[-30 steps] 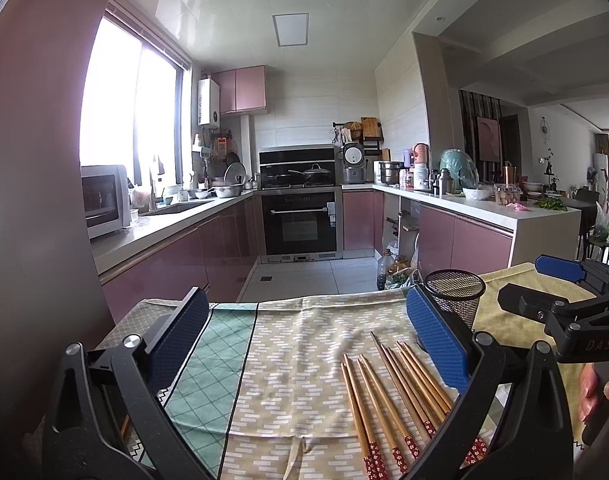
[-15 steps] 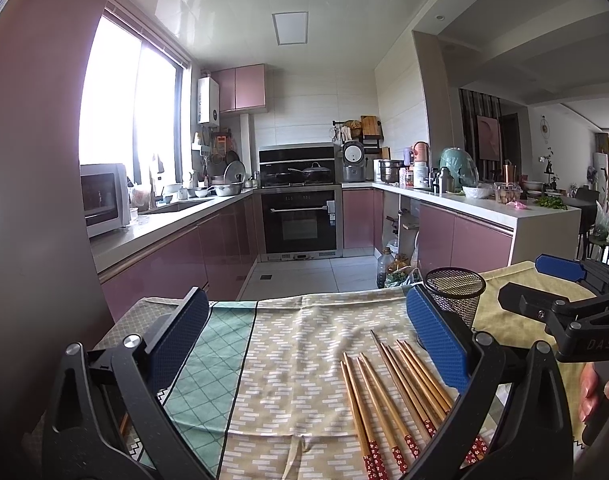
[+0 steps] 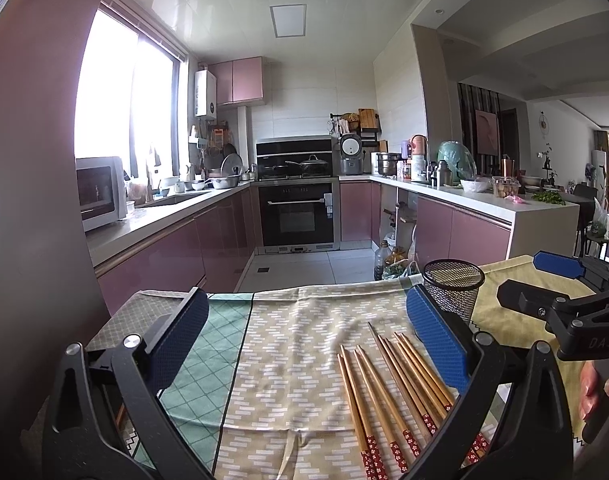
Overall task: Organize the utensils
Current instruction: 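Lower the right gripper onto one wooden chopstick and close on it, then lift the chopstick upright with the right gripper over the mesh cup, then lower the chopstick into the mesh cup and open the right gripper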
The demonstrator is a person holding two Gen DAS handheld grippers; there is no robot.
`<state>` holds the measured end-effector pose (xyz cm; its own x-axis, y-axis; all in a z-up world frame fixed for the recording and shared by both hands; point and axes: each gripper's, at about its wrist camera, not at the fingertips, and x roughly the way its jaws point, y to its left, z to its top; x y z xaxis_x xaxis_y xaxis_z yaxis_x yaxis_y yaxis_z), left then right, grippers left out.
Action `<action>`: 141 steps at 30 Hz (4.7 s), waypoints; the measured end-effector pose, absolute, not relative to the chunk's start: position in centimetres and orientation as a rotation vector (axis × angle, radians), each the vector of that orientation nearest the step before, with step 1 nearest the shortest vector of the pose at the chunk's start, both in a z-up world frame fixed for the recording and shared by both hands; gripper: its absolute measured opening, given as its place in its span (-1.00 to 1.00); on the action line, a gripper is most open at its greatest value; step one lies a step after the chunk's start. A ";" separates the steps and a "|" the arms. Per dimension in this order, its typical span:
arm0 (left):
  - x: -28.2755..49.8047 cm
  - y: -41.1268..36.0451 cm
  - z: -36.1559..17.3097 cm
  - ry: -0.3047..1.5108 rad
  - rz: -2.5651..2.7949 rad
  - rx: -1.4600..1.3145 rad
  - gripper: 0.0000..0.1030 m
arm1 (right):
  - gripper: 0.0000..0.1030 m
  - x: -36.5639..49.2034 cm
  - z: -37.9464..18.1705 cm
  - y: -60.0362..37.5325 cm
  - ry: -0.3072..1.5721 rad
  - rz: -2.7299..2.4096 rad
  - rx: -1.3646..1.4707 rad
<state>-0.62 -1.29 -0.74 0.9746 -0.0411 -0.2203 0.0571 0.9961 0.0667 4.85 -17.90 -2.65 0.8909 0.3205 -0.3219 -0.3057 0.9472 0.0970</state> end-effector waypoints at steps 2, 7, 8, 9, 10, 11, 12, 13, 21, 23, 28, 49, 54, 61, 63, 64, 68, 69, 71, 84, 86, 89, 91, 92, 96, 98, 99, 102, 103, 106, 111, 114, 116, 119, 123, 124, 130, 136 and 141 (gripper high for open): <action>-0.4 -1.4 -0.9 0.237 -0.058 0.075 0.89 | 0.88 5.0 -2.8 -17.9 0.355 0.332 0.041; 1.0 -1.5 -2.2 0.332 -0.078 0.096 0.84 | 0.87 5.7 -4.1 -17.5 0.434 0.363 0.014; 1.3 -1.6 -2.6 0.358 -0.084 0.106 0.79 | 0.83 6.1 -4.5 -17.4 0.464 0.368 0.004; 1.7 -1.7 -3.1 0.388 -0.093 0.113 0.75 | 0.79 6.5 -5.1 -17.3 0.504 0.373 -0.008; 2.2 -1.7 -3.6 0.421 -0.105 0.118 0.71 | 0.72 6.8 -5.6 -17.1 0.540 0.377 -0.018; 2.8 -1.8 -4.1 0.456 -0.113 0.121 0.64 | 0.65 7.3 -6.3 -16.9 0.583 0.383 -0.028; 3.3 -1.8 -4.6 0.487 -0.112 0.125 0.59 | 0.59 7.7 -6.8 -16.8 0.616 0.386 -0.032; 3.8 -1.8 -5.1 0.516 -0.118 0.129 0.51 | 0.48 8.1 -7.6 -16.6 0.657 0.393 -0.033; 7.4 -2.2 -9.6 0.695 -0.184 0.136 0.17 | -0.06 10.3 -10.9 -15.7 0.821 0.428 -0.022; 8.2 -2.4 -10.5 0.733 -0.184 0.141 0.11 | -0.17 10.5 -11.0 -15.6 0.838 0.424 -0.025; 9.7 -2.8 -12.3 0.823 -0.203 0.143 -0.07 | -0.29 11.4 -11.7 -15.8 0.888 0.419 -0.027; 14.8 -4.3 -13.4 0.914 -0.255 0.110 -0.75 | -0.89 14.5 -12.1 -15.7 0.930 0.423 -0.036; 15.4 -4.5 -13.3 0.920 -0.245 0.067 -0.86 | -0.89 14.2 -11.8 -16.3 0.918 0.435 0.003; 14.1 -4.0 -11.0 0.865 -0.257 0.036 -0.86 | -0.89 13.0 -9.7 -17.3 0.858 0.500 0.037; 13.8 -3.8 -9.7 0.844 -0.284 0.015 -0.86 | -0.89 12.6 -8.6 -17.5 0.824 0.522 0.044; 13.5 -3.7 -9.1 0.832 -0.296 0.009 -0.86 | -0.89 12.4 -8.1 -17.6 0.811 0.534 0.050; 12.6 -3.5 -6.0 0.769 -0.353 -0.021 -0.86 | -0.89 12.0 -6.1 -18.1 0.749 0.573 0.075; 12.4 -3.5 -5.1 0.757 -0.371 -0.032 -0.86 | -0.89 11.9 -5.6 -18.3 0.735 0.580 0.084; 12.0 -3.2 -3.4 0.728 -0.404 -0.056 -0.86 | -0.89 11.7 -4.6 -18.8 0.694 0.588 0.096; 12.0 -3.8 3.6 0.620 -0.516 -0.132 -0.86 | -0.89 11.5 -1.5 -21.2 0.559 0.701 0.188; 12.3 -4.1 3.6 0.624 -0.528 -0.142 -0.86 | -0.89 11.5 -1.4 -21.3 0.556 0.708 0.197; 12.7 -4.7 4.0 0.617 -0.533 -0.133 -0.86 | -0.89 11.6 -0.9 -22.0 0.533 0.703 0.205; 13.0 -5.1 4.7 0.603 -0.545 -0.132 -0.86 | -0.89 11.6 -0.2 -22.2 0.512 0.685 0.194; 13.2 -5.4 5.1 0.597 -0.555 -0.131 -0.86 | -0.89 11.8 0.2 -22.4 0.499 0.677 0.193; 14.2 -6.3 7.1 0.553 -0.564 -0.113 -0.86 | -0.89 12.3 1.9 -23.3 0.445 0.639 0.177; 14.4 -6.7 8.5 0.522 -0.573 -0.110 -0.86 | -0.89 12.6 2.9 -23.5 0.411 0.615 0.162; 14.6 -6.9 9.1 0.509 -0.580 -0.111 -0.86 | -0.89 12.8 3.3 -23.8 0.399 0.603 0.154; 15.2 -7.9 10.7 0.478 -0.587 -0.103 -0.86 | -0.89 13.6 4.2 -24.4 0.368 0.561 0.134; 15.5 -8.3 11.1 0.470 -0.587 -0.099 -0.86 | -0.89 14.1 4.3 -24.6 0.366 0.554 0.134; 16.5 -9.5 11.8 0.458 -0.586 -0.090 -0.86 | -0.89 15.4 4.1 -25.1 0.365 0.523 0.140; 18.7 -11.8 10.2 0.523 -0.578 -0.045 -0.86 | -0.89 17.5 2.5 -25.6 0.408 0.479 0.154; 20.2 -13.0 8.1 0.600 -0.583 -0.012 -0.86 | -0.89 18.5 1.2 -25.3 0.465 0.476 0.161; 21.1 -13.6 6.4 0.658 -0.606 0.001 -0.86 | -0.89 19.1 0.1 -25.1 0.515 0.476 0.153; 22.5 -13.8 3.9 0.712 -0.615 0.012 -0.86 | -0.89 20.1 -1.4 -24.7 0.590 0.475 0.148; 23.7 -13.8 2.6 0.729 -0.618 0.022 -0.86 | -0.89 21.3 -3.0 -24.6 0.670 0.465 0.152; 24.1 -13.7 2.1 0.729 -0.610 0.028 -0.86 | -0.89 21.5 -3.2 -24.6 0.681 0.461 0.154; 25.7 -14.5 0.7 0.752 -0.575 0.017 -0.85 | -0.83 22.2 -3.7 -24.4 0.706 0.438 0.165; 25.6 -14.1 0.0 0.733 -0.542 0.012 -0.66 | -0.55 22.0 -3.4 -24.8 0.680 0.413 0.164; 24.0 -12.5 0.0 0.677 -0.499 0.002 -0.40 | -0.55 21.0 -2.9 -24.9 0.655 0.424 0.173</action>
